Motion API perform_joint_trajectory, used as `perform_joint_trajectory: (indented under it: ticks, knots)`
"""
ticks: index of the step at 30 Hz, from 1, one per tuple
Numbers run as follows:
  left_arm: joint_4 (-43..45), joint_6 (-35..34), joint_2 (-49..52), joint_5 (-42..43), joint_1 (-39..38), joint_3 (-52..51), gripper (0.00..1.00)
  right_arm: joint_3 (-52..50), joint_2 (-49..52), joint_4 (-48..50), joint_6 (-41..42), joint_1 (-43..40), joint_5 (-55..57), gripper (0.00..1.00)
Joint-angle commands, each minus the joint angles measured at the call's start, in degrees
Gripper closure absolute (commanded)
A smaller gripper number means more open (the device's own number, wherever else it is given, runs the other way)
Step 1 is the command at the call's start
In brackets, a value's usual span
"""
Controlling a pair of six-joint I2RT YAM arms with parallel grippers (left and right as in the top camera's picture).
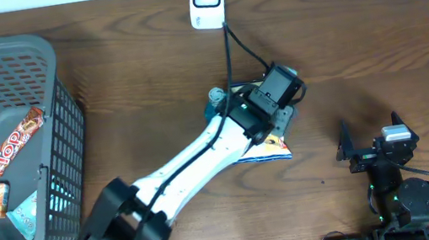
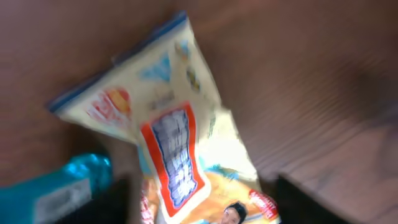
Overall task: Scan the item barcode
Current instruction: 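Carry the snack bag to the scanner and present it, then place the snack bag beside the blue bottle and release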
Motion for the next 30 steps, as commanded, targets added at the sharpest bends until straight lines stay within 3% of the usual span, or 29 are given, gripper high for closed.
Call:
perform_joint_trajectory:
  ticks: [1,13,18,26,30]
  knots:
    - [2.86,-0.04,-3.45,-4.74,0.85,1.22,0.94,-0.09,-0.31,-0.22,0.59,0.46,0.26,0.01]
    - [5.64,-8.37,4.48,-5.20,4.85,0.07,0.93,-0.09,-0.31,-0.22,0.59,0.46,0.24,0.01]
    - [6.23,-8.35,10.86,4.92,3.91,0.07,0.92,-0.09,-0.31,-0.22,0.59,0.46,0.24,0.01]
    - [4.00,-11.10,20.17,4.81,1.11,0.07,0.92,-0.09,-0.31,-0.22,0.59,0.46,0.26,0.01]
    - [2.71,-10.78,19.10,4.42,0.48,0.79,0.92,-0.09,-0.31,-0.22,0.59,0.46,0.24,0.01]
